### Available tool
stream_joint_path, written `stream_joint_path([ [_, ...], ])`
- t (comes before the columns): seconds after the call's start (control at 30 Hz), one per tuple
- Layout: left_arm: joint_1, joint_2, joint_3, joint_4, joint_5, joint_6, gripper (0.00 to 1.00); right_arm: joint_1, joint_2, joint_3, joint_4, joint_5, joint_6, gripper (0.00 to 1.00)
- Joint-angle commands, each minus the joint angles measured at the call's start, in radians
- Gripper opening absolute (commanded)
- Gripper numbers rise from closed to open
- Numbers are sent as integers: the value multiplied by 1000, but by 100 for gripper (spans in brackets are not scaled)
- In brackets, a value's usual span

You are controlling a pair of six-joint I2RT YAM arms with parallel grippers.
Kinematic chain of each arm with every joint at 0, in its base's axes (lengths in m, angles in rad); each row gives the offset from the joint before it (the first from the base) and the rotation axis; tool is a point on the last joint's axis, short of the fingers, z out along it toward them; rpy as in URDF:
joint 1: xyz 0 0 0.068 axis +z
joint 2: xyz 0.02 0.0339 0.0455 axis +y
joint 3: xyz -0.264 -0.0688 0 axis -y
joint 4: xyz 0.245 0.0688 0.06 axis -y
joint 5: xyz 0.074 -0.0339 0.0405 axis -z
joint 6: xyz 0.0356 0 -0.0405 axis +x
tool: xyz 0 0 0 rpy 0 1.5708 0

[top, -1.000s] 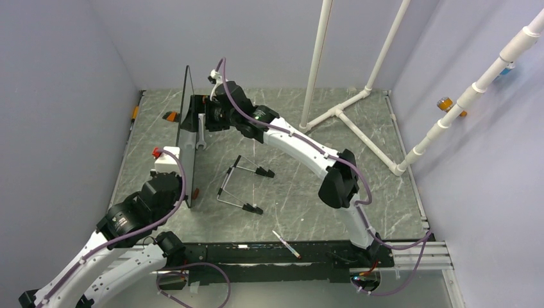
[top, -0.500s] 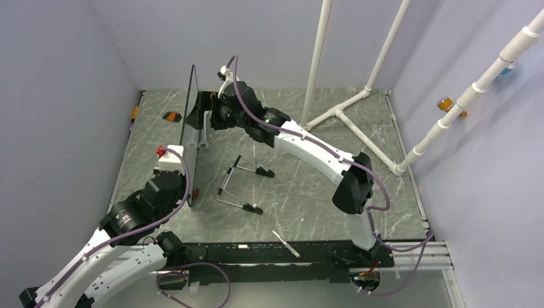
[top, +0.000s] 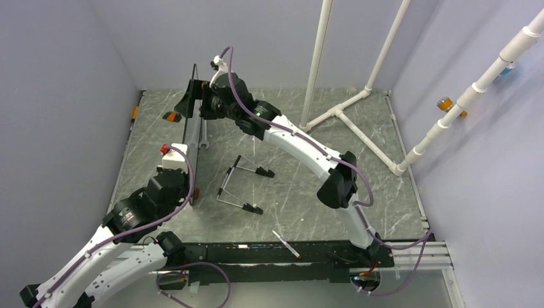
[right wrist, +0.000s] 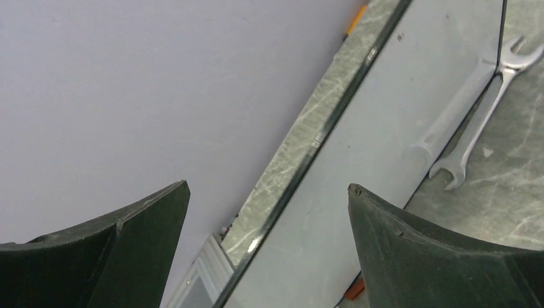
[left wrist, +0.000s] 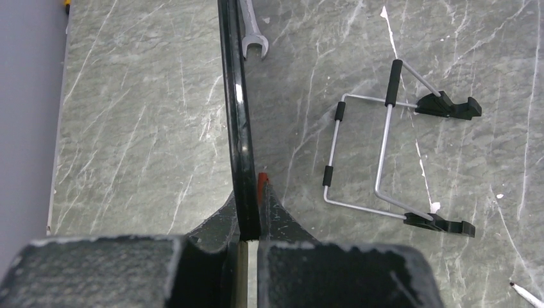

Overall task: Write a sentence on the whiteboard
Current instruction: Pick up the whiteboard at the center of the board.

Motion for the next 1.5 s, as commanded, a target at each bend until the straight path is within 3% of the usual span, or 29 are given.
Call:
stream_joint_path([
  [0.0,-34,18,-37,43,212,-59,0,4,41,33,-51,-3,19,94],
  [0.1,-65,21,-38,45,199,-50,0,2,69,47,-70,-8,12,91],
  [0.33,-146,52,-22,22,121,-47,0,0,117,90,-155,2,-14,70],
  [0.5,-181,70,-5,-2,65,-49,0,1,66,29,-176,47,-31,14],
  [0.57,-183,81,9,-16,44,-53,0,0,50,13,-184,73,-29,0],
  [0.73,-186,119,65,-50,3,-81,5,0,17,-25,-185,75,-15,0],
  [0.87,-187,152,114,-68,4,-93,37,-3,-38,-110,-123,74,-13,0],
  [1.03,-189,156,179,-100,19,-103,63,-12,-91,-167,-74,60,-37,0],
  [1.13,-189,135,219,-117,34,-103,87,-15,-133,-194,-42,58,-68,0],
  [1.27,-189,98,269,-142,18,-97,98,-17,-182,-222,-2,56,-92,0],
  [1.47,-189,43,318,-170,-33,-110,99,-28,-286,-294,49,38,-104,0],
])
